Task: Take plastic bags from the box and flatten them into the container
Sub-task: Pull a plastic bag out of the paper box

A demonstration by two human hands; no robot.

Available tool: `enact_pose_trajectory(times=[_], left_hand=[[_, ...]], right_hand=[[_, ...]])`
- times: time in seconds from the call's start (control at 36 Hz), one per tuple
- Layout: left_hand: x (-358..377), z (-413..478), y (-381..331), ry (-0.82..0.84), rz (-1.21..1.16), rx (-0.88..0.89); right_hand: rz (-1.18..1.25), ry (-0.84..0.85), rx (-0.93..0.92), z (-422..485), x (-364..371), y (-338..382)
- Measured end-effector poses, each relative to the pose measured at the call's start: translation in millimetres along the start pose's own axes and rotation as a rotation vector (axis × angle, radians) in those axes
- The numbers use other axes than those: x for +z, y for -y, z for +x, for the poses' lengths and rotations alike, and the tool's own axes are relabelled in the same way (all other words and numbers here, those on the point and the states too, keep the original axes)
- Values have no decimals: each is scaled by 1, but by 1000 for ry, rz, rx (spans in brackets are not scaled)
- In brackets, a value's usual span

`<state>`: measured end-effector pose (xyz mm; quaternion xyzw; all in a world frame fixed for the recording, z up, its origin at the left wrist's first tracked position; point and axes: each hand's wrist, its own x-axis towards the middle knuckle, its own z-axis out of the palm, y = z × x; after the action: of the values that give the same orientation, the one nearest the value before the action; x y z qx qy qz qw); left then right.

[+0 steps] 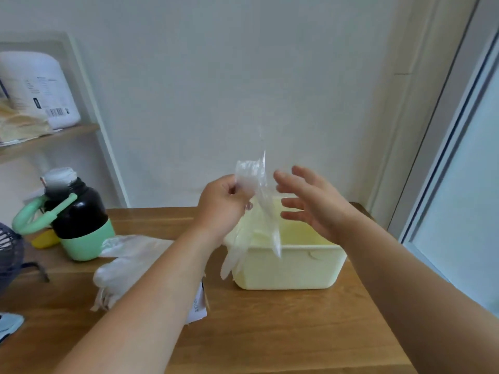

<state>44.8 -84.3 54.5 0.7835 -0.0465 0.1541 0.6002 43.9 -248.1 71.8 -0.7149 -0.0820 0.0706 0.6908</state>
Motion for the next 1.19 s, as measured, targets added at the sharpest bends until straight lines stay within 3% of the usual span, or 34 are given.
enact_pose_trajectory(times=[0.17,0.31,0.39,0.53,0.61,0.69,0.81,0.86,1.0,1.06,1.11,1.17,1.19], left_hand=[[11,10,-2,54,-109,-159],[13,9,-1,128,-221,-153],[15,11,0,203,-349,-179],[16,12,-2,262,-386,-155],[17,11,-2,283,-371,-159],[13,16,1,177,-382,-212],[-2,29,8,25,-153,-179],[-9,34,12,-20,-94,-188],[-12,43,20,-177,72,-215],[-10,43,21,-306,245,-167],[-9,36,15,-428,399,15],[-6,30,10,-387,446,296],[-4,28,8,-272,467,394]], right_hand=[[-196,-27,-81,3,-7,-11],[-374,128,-94,1,0,-17],[-488,133,-126,4,3,-19],[-417,269,-170,-2,4,-12],[-286,171,-147,3,5,-15],[-13,-14,-18,11,2,-15],[250,-243,31,19,-14,-8],[277,-310,54,23,-22,-10],[80,-367,113,31,-36,-19],[-4,-381,150,35,-39,-25],[-142,-396,167,38,-42,-31],[-177,-424,205,40,-43,-35],[-196,-436,221,42,-44,-39]])
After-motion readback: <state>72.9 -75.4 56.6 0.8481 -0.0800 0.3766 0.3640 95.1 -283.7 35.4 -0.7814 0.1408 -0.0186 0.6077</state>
